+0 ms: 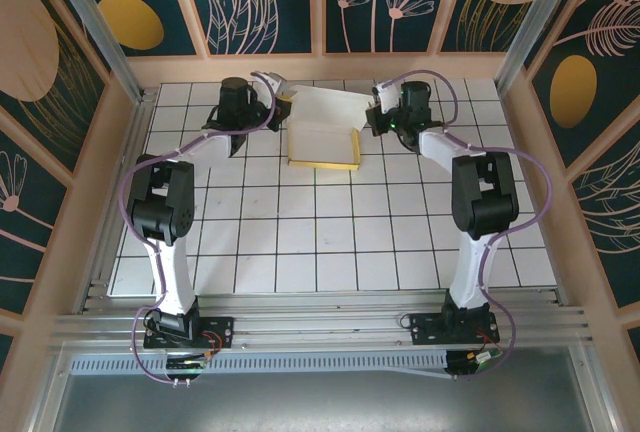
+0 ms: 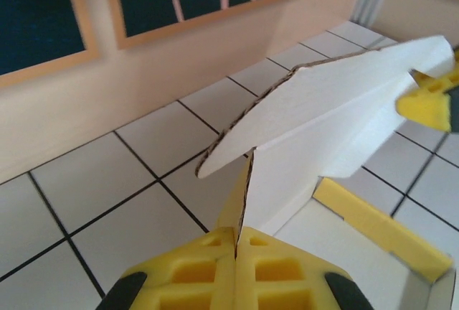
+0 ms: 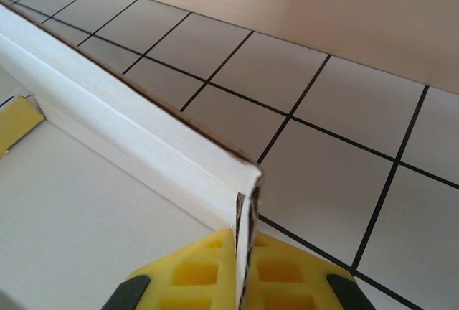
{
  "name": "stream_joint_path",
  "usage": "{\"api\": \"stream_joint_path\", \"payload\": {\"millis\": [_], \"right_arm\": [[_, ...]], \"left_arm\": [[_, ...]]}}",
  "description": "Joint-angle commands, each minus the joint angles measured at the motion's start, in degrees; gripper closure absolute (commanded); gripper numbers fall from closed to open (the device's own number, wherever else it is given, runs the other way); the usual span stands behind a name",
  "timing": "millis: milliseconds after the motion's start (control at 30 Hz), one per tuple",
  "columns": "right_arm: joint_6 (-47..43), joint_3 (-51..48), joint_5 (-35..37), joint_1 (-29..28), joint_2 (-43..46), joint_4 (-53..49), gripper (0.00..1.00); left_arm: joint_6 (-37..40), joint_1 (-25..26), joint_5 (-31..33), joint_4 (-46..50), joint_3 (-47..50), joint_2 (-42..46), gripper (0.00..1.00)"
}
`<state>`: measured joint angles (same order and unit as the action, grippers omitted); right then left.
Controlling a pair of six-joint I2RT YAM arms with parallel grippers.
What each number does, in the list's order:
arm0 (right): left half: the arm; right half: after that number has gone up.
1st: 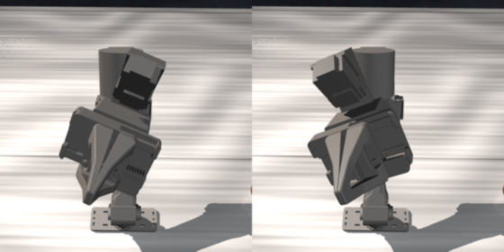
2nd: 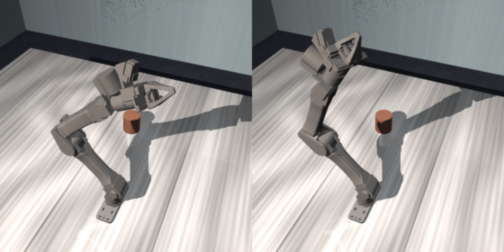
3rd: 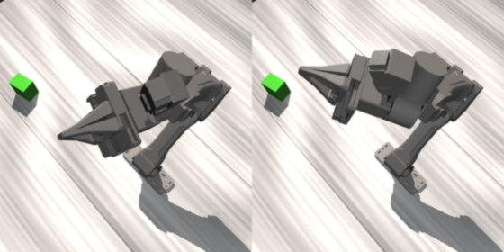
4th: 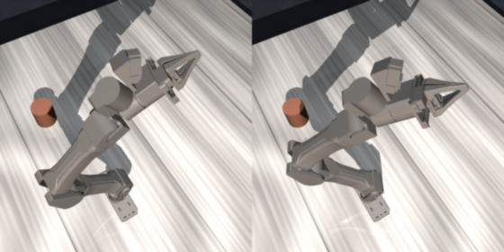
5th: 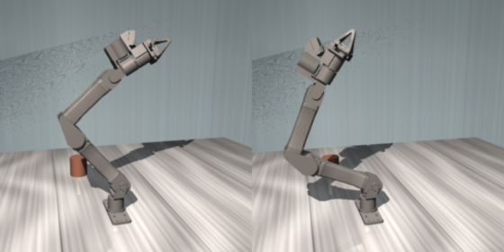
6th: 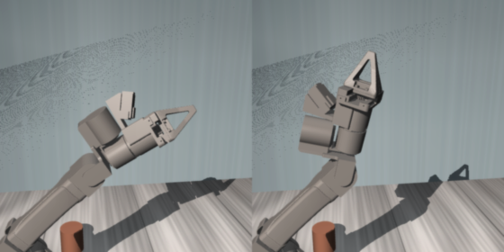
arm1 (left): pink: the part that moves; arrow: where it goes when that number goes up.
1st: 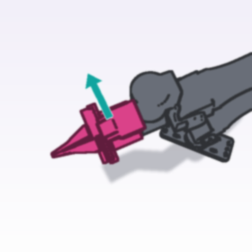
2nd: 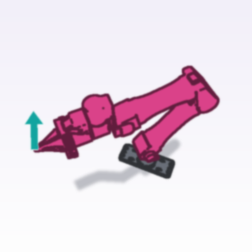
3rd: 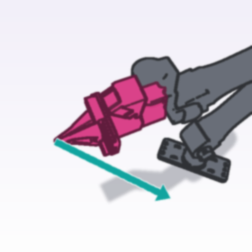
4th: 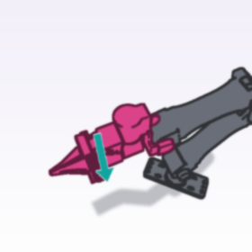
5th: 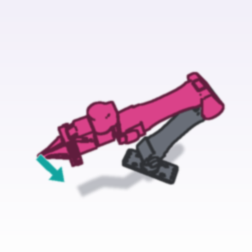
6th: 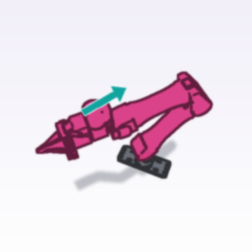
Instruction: Fold the paper box
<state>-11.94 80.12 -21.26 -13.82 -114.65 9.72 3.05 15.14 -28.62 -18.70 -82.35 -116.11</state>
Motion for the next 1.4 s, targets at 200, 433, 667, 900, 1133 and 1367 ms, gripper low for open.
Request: {"api": "stream_joint_path", "payload": {"millis": [200,433,667,900,1133,1367], "right_arm": [[13.3,-8.3,7.4,-5.3,4.1,12.5,1.0],[16.7,-10.9,9.0,-6.4,4.6,15.6,1.0],[19.2,-13.5,9.2,-7.3,5.1,17.4,1.0],[19.6,-15.8,9.2,-8.5,4.8,20.1,1.0],[19.1,-16.7,9.2,-9.0,5.1,20.0,1.0],[18.4,-17.3,9.2,-9.0,5.4,20.0,1.0]], "left_arm": [[-13.0,3.4,3.7,-11.8,6.0,-1.0,1.0],[-18.2,4.3,3.2,-16.3,10.7,-1.6,1.0],[-20.5,4.4,3.7,-19.2,16.2,-0.5,1.0],[-24.8,5.1,3.0,-22.4,19.0,-1.3,1.0],[-29.7,5.7,0.2,-25.4,19.8,-2.2,1.0],[-34.0,5.8,-2.9,-23.6,16.4,-2.2,1.0]]}}
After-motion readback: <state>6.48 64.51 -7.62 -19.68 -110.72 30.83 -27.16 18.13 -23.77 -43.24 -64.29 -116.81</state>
